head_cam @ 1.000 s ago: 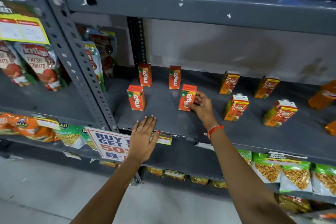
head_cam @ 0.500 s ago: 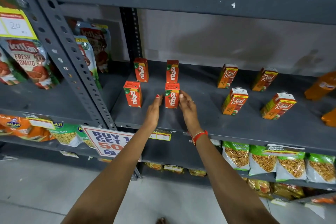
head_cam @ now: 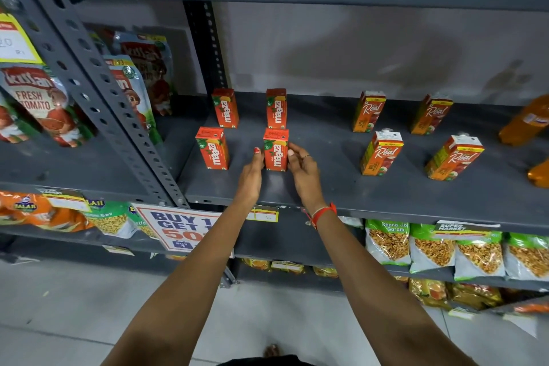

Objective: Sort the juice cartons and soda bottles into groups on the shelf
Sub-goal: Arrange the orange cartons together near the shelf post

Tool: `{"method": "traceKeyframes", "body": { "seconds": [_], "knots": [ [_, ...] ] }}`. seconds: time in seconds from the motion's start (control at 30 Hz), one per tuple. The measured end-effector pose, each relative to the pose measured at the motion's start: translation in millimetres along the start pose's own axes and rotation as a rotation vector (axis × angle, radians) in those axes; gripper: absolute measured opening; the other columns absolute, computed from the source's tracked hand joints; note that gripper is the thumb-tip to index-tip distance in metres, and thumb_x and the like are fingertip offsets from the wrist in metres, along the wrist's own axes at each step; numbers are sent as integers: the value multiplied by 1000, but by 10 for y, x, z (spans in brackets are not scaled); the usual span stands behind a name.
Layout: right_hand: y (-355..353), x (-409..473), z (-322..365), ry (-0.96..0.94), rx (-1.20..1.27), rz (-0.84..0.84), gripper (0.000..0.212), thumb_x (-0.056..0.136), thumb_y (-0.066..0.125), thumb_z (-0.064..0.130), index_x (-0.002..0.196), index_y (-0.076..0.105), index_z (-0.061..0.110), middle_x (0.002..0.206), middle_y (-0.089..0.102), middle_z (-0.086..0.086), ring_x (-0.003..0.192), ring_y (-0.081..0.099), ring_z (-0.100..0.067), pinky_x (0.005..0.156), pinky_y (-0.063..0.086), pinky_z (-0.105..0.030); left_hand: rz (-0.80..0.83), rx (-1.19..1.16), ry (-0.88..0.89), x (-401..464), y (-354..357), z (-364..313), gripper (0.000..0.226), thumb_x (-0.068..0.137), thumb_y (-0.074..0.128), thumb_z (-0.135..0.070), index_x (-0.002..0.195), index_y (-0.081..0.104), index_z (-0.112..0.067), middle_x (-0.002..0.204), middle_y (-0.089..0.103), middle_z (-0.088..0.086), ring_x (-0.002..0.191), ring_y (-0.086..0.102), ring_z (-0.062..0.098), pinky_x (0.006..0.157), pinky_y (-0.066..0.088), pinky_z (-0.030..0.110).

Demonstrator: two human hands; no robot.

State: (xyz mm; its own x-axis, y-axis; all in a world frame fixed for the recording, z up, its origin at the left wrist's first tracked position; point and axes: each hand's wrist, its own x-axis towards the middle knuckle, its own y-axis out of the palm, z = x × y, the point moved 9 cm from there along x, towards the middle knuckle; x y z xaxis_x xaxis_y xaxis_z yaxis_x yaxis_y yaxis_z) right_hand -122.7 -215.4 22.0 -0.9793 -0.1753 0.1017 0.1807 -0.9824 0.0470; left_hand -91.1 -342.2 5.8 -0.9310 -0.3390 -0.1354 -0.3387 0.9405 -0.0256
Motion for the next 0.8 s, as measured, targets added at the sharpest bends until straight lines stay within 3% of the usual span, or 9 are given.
{"method": "traceKeyframes", "body": {
  "seconds": [0.1,0.23,0.43,0.5,0.57,0.63,0.7,0.8],
  "knots": [
    [-6,-1,7,-3,-11,-10,32,97,45,21,126,53,12,124,60,-6,111,58,-14,90,49,-16,-19,5,5,11,-21,0,39,95,25,-47,114,53,-28,131,54,12,124,46,25,99,28,31],
    [-14,-1,18,3,-25,-9,32,97,45,21,126,53,9,125,61,-12,113,59,-20,95,48,-26,-18,29,-4,9,-6,6,52,94,23,-49,119,56,-18,132,54,12,124,46,25,100,28,31],
    [-8,-3,52,22,-82,-4,33,97,44,18,128,51,6,129,58,-15,119,56,-25,102,45,-34,-36,21,27,-27,-2,-41,39,95,23,-46,111,55,-30,122,57,4,119,48,20,97,30,28],
    [-35,-44,55,33,-90,9,37,98,43,20,133,46,8,137,53,-13,122,50,-17,104,40,-25,-78,-14,40,-69,-28,-46,37,96,26,-44,114,53,-28,119,55,-1,118,48,17,96,30,27],
    [-150,-150,64,20,-81,-8,40,97,45,20,136,42,11,139,50,-8,122,45,-9,98,35,-11,-163,-60,51,-148,-73,-26,38,96,30,-42,119,53,-24,121,54,-2,118,46,14,94,29,26],
    [-423,-307,105,-41,-68,-59,37,96,48,15,133,46,14,133,54,-4,121,49,-9,97,37,-10,-307,-122,55,-286,-110,36,45,96,33,-37,126,51,-9,127,54,4,123,45,16,96,30,24],
    [-812,-491,150,-115,-44,-160,30,94,50,10,123,54,17,121,61,0,115,57,-13,96,44,-14,-442,-120,140,-503,-99,-1,44,96,35,-32,130,45,-4,134,50,5,128,41,15,100,31,20],
    [-1591,-724,200,-155,11,-390,21,93,49,5,110,59,13,106,65,-3,103,62,-19,93,50,-33,-583,-67,449,-902,159,-312,39,93,38,-17,130,42,-6,133,48,10,121,46,11,99,36,20]
  ]
}}
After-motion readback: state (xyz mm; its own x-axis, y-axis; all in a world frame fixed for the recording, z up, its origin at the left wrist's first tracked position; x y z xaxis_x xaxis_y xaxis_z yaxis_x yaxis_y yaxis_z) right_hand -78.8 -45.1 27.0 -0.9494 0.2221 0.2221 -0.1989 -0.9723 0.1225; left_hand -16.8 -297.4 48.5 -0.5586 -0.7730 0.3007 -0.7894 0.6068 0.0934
